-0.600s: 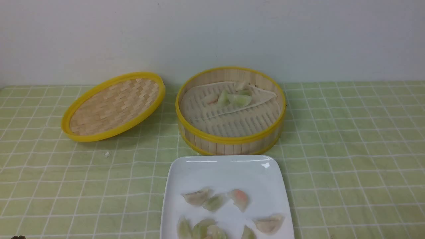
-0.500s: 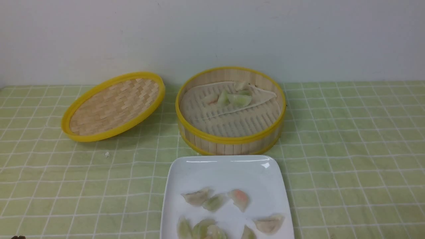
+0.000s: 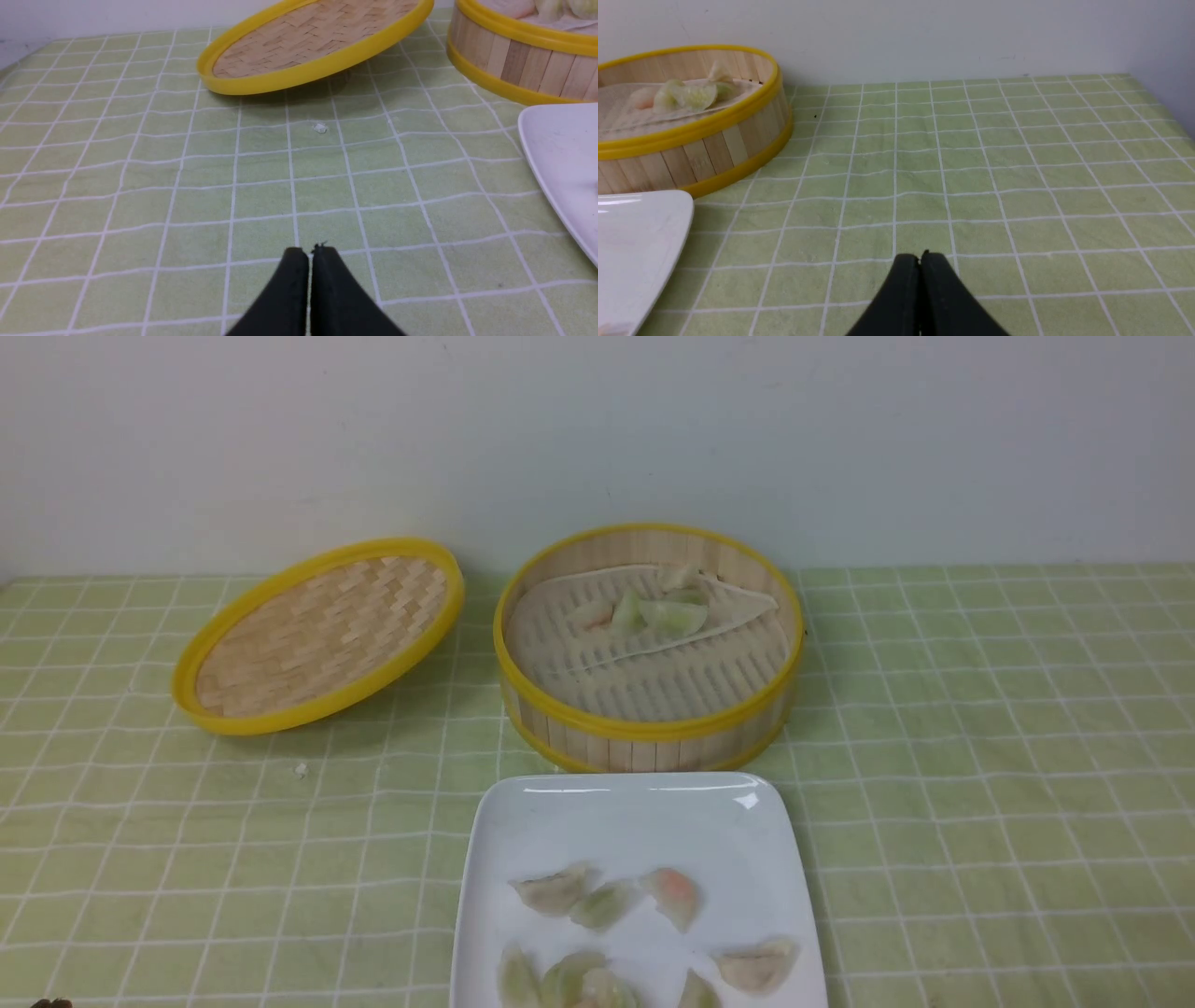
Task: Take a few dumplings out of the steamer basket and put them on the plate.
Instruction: Use the left arm to grab a dumpling from the steamer
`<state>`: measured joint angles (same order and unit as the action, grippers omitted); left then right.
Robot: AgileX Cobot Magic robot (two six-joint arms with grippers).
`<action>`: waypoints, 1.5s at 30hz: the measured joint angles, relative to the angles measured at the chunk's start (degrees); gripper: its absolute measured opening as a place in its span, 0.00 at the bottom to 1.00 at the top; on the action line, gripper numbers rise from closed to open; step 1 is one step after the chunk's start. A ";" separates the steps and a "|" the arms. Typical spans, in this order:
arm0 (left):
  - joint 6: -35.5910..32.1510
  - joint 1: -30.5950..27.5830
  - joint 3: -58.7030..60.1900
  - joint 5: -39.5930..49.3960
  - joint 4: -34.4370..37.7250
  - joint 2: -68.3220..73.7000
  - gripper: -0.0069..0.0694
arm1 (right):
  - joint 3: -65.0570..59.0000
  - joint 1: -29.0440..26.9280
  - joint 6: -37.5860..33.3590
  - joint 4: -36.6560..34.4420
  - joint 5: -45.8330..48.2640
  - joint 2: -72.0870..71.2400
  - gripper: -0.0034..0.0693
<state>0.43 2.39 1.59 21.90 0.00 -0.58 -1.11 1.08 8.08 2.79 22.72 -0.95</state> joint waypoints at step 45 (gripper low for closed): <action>5.41 0.00 -57.39 19.91 16.03 41.87 0.08 | 43.25 0.00 -5.69 -25.12 18.04 22.28 0.03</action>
<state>5.84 2.39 -55.80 41.81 16.03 41.29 42.14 1.08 2.40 -22.33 40.76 21.33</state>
